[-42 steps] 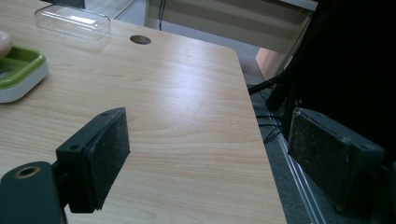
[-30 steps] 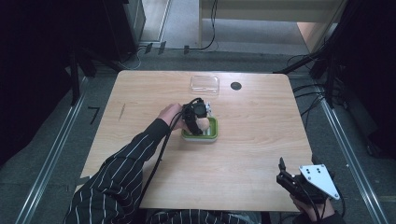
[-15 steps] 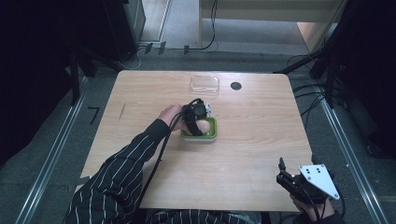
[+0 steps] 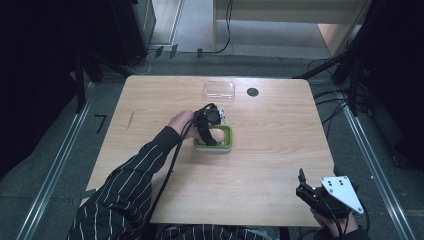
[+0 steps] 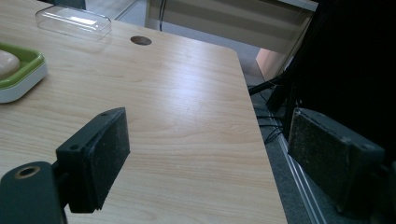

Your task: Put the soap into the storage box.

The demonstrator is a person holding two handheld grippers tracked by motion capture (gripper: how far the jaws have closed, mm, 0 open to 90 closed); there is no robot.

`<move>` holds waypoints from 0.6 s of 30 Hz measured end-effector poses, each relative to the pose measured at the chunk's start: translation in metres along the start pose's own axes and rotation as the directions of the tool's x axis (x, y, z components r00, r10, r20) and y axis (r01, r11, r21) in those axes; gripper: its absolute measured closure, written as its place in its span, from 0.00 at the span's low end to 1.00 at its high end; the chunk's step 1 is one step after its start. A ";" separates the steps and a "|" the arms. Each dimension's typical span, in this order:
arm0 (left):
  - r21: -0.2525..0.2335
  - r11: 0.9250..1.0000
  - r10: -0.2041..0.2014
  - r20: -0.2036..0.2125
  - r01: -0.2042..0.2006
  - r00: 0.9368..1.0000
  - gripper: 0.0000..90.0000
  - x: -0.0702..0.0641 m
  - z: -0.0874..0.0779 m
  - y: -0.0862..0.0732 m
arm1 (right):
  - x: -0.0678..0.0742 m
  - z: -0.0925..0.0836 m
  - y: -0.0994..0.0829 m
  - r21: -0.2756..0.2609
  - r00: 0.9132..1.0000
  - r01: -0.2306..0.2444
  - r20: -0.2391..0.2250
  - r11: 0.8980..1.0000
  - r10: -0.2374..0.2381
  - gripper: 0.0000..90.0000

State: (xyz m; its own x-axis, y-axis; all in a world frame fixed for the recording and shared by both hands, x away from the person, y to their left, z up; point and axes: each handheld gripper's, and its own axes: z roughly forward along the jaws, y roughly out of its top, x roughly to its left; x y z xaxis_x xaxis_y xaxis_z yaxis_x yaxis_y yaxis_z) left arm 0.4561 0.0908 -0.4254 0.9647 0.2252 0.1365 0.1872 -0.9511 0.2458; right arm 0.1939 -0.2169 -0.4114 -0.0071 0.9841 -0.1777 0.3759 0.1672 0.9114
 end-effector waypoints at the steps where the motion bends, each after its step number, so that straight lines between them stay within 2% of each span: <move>1: 0.004 1.000 0.000 -0.002 0.000 1.000 0.16 0.000 -0.002 0.000 | 0.000 0.000 0.000 0.000 1.000 0.000 0.000 1.000 0.000 0.15; 3: 0.000 1.000 -0.011 0.009 0.011 1.000 0.15 -0.001 -0.005 0.000 | 0.000 0.000 0.000 0.000 1.000 -0.001 0.000 1.000 0.001 0.15; 12: 0.054 0.997 -0.063 -0.010 0.063 0.998 0.10 -0.006 -0.017 -0.005 | 0.000 0.000 0.000 -0.001 1.000 0.000 -0.002 1.000 0.000 0.15; 18: 0.068 0.993 -0.094 -0.016 0.095 0.995 0.04 -0.012 -0.024 -0.012 | 0.000 0.000 0.000 -0.001 1.000 0.000 -0.003 1.000 0.000 0.15</move>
State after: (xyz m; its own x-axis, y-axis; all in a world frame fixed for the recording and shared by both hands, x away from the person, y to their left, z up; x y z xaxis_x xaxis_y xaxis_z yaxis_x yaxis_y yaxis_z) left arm 0.4378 0.1045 -0.4075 0.9396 0.3172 0.1283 0.2904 -0.9376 0.1915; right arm 0.1944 -0.2164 -0.4114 -0.0095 0.9843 -0.1765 0.3751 0.1671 0.9118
